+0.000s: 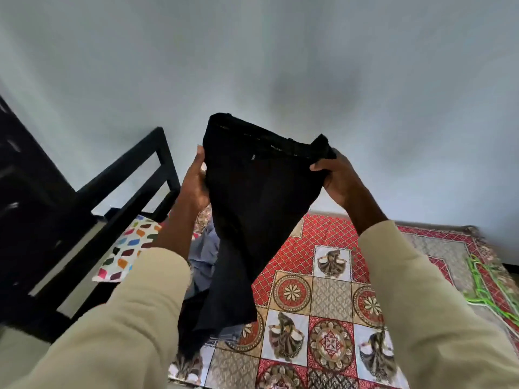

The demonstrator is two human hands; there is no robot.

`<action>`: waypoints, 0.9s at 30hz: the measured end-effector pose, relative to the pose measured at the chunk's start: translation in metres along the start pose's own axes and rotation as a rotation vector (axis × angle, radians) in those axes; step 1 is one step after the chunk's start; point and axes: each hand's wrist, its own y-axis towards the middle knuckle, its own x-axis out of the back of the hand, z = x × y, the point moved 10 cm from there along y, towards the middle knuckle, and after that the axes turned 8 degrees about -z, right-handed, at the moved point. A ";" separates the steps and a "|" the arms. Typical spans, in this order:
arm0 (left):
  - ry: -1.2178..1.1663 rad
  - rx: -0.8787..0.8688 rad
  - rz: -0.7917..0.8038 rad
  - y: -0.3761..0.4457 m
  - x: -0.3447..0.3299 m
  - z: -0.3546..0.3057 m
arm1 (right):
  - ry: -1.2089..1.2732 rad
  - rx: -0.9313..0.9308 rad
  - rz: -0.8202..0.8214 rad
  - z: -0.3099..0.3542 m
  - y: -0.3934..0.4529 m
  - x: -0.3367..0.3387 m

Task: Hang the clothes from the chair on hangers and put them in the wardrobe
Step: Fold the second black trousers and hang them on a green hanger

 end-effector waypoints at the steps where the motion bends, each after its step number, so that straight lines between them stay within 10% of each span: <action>1: 0.073 0.002 0.038 0.003 -0.009 -0.010 | -0.002 0.024 -0.010 0.018 -0.007 0.008; 10: 0.914 0.153 0.483 -0.056 -0.137 0.040 | 0.130 0.138 -0.267 0.107 -0.074 0.036; 18: 0.821 0.257 0.283 -0.060 -0.123 0.077 | -0.418 0.185 -0.577 0.138 -0.146 0.104; 27: 1.482 -0.388 -0.188 -0.072 -0.175 -0.016 | -1.670 -0.074 -0.386 0.115 -0.188 0.199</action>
